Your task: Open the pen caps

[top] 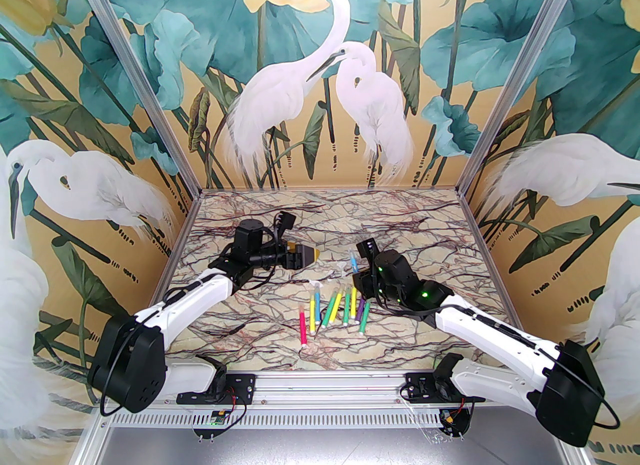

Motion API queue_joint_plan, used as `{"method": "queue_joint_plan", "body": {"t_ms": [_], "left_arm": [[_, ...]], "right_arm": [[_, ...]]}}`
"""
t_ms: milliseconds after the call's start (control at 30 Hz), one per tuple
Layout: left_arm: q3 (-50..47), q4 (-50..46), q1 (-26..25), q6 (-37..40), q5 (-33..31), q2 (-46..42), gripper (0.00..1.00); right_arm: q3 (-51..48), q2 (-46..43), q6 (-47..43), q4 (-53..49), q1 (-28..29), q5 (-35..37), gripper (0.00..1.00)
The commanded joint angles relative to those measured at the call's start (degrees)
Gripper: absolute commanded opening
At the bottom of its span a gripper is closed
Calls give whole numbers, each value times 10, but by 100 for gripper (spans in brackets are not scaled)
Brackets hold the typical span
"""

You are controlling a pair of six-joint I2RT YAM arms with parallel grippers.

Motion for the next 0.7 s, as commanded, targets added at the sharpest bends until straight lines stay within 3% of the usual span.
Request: {"method": "queue_joint_plan", "body": {"t_ms": [0,667], "left_arm": [[25,22,-18,-12,40,21,85],[91,98,-79,-64,67,120,70]], "right_arm": [[-4,-4,-18,36,2,-24,14],[-2,5,-27,54,14,-32,14]]}}
